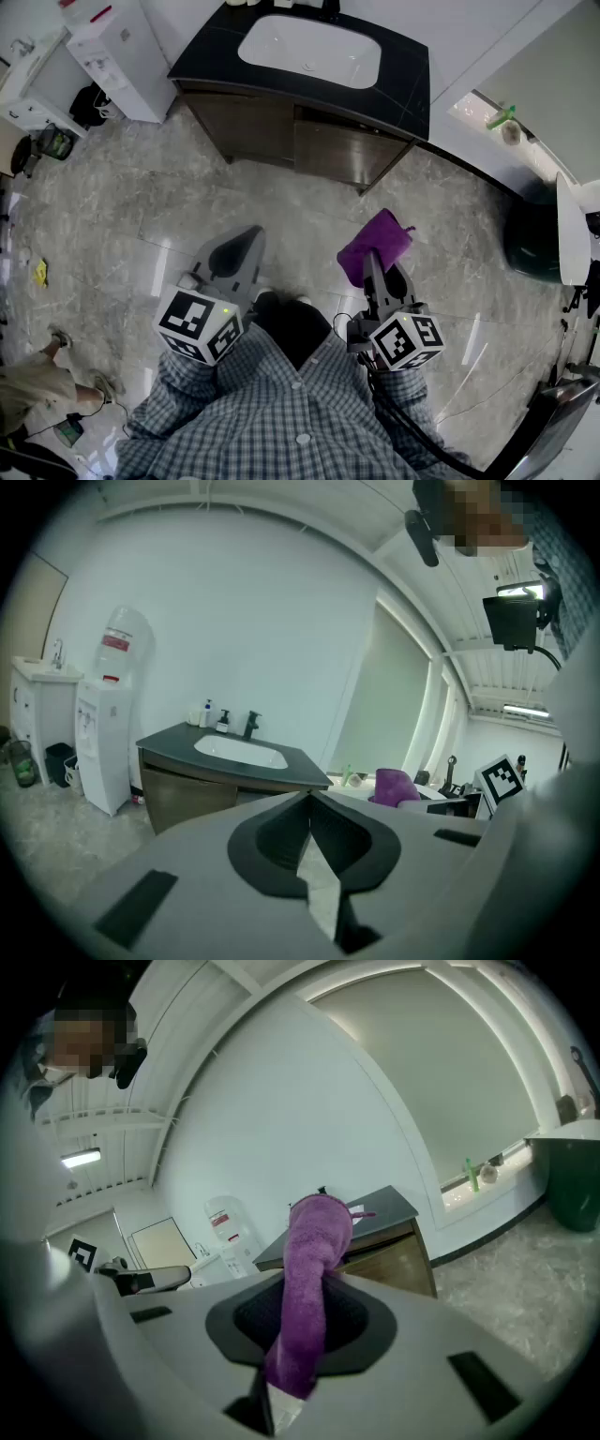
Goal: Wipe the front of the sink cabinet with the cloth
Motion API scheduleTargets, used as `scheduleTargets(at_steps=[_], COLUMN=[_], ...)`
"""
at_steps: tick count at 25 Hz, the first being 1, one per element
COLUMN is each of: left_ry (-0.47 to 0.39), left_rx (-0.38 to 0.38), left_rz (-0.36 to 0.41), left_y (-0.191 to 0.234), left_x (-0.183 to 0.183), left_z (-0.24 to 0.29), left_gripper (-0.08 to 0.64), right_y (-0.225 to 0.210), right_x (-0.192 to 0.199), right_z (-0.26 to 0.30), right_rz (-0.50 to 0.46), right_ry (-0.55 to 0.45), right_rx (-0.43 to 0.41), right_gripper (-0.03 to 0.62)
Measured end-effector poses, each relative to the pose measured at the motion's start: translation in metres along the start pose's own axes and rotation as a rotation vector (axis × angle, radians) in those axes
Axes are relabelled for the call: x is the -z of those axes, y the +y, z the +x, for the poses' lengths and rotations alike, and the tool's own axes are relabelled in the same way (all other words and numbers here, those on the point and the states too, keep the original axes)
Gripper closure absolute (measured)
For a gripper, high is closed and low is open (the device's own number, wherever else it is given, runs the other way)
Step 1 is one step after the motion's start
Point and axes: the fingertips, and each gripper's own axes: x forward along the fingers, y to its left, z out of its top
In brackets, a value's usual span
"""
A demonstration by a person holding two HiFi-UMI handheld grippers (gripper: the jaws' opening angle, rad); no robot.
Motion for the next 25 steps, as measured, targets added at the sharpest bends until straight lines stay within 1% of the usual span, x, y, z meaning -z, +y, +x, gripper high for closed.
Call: scheduleTargets(at_steps=[17, 25], left_ry=[0.008, 0.017], left_rx=[-0.018, -0.046], left_rz=[0.006, 0.005], left_y=[-0.019, -0.034], left_x=[0.007, 0.013], left_z=[0.004, 0.004], left_gripper=[0.549, 0.549], right_y=[-0.02, -0.03], right_x=[0.0, 0.002], right_z=[-0.01, -0.015], right_rz=[0.018, 0.009], right_ry=[0.006, 0.03], right_rx=[-0.006, -0.042], right_gripper=[0.515, 0.515])
